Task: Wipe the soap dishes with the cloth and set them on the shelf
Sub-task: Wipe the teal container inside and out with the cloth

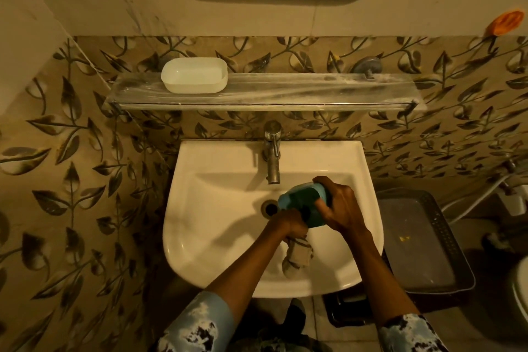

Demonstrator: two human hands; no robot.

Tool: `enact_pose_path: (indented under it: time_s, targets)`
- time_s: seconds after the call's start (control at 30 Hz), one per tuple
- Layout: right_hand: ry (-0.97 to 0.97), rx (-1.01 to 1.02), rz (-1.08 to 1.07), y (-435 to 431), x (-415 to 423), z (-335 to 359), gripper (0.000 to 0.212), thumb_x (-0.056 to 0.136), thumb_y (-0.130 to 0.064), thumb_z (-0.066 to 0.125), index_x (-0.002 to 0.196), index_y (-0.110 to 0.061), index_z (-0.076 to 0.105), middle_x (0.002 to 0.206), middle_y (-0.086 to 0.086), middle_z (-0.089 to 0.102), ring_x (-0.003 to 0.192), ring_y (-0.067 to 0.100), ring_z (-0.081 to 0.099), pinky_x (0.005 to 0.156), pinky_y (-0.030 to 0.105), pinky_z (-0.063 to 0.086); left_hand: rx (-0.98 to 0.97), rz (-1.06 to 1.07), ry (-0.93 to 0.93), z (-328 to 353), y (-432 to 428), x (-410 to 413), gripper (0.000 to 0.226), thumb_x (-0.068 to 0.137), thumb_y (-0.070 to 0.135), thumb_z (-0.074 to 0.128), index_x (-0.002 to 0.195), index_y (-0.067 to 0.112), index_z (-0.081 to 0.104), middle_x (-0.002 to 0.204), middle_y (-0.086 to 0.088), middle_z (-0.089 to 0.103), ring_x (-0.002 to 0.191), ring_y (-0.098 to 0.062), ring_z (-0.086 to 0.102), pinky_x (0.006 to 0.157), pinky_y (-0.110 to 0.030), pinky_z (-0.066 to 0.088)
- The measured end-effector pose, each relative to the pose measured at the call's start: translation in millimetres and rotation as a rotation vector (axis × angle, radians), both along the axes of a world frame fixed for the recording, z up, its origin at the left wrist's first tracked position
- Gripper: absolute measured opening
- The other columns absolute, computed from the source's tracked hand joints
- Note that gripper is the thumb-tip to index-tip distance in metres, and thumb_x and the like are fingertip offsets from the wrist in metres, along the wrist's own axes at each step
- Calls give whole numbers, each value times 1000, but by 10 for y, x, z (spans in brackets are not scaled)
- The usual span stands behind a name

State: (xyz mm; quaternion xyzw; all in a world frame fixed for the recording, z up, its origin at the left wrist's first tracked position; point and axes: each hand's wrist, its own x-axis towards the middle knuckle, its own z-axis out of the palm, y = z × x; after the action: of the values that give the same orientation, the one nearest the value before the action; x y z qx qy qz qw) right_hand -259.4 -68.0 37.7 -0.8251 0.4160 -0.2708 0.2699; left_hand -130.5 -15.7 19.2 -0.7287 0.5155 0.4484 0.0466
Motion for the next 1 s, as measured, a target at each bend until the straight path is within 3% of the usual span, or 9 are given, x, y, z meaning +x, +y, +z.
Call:
enact_pose_path:
  time_s: [0.17,0.27,0.4,0.47,0.57,0.63,0.83,0.93,1.0]
  targets:
    - [-55,-52,-18,60,-19,-72,56,81,-52,47,116,-10,61,96,11,72,81,21,68,74,27,55,104,198,319,210,-145,5,17,87,24,59,99,13,56,89,-6,59,78,-16,59,60,-24,49]
    - [-184,-17,-59,84,-38,-111,43,84,-44,51,117,-17,57,100,9,71,88,9,63,79,5,45,64,270,497,373,-159,-21,12,79,26,61,88,20,57,81,-1,60,75,-13,60,57,-22,50]
    - [-195,-7,-41,66,-72,-106,37,88,-45,48,115,-20,55,98,3,70,86,8,64,75,12,51,53,196,511,443,-109,-55,3,88,19,53,90,20,55,83,-2,58,77,-13,59,65,-25,52]
    - [-199,-7,-42,56,-105,-110,37,90,-47,46,114,-21,55,98,-3,68,86,3,63,76,7,49,40,120,481,469,-79,-64,12,90,16,52,101,16,55,89,-4,58,84,-16,58,72,-29,52]
    - [-193,-1,-45,58,-144,-139,37,91,-48,45,115,-22,55,100,-10,63,86,-6,60,77,2,45,-8,-27,407,508,-19,-94,28,91,14,50,119,10,53,105,-13,58,98,-26,58,82,-36,51]
    - [-190,22,-35,60,-177,-174,36,91,-49,45,114,-23,55,97,-9,64,86,-8,62,74,4,47,-88,-146,304,477,42,-134,34,91,13,52,125,9,51,114,-17,59,101,-32,59,76,-33,51]
    - [-173,153,-27,81,-310,-271,41,88,-54,41,110,-22,56,91,3,68,82,11,68,66,32,61,-311,-371,-240,107,345,-113,42,89,15,58,130,21,50,116,-11,60,105,-29,58,85,-35,48]
    - [-109,221,-27,59,-314,-265,41,88,-53,43,113,-23,56,98,7,66,89,21,66,64,41,62,-382,-369,-398,-68,433,-38,40,96,19,48,135,16,43,106,-6,56,109,-31,56,79,-24,45]
    - [-38,324,-61,9,-299,-246,33,91,-44,46,117,-25,55,105,10,63,95,29,63,53,43,60,-439,-496,-593,-131,470,-70,44,98,9,41,141,12,32,122,-16,51,114,-33,53,82,-31,48]
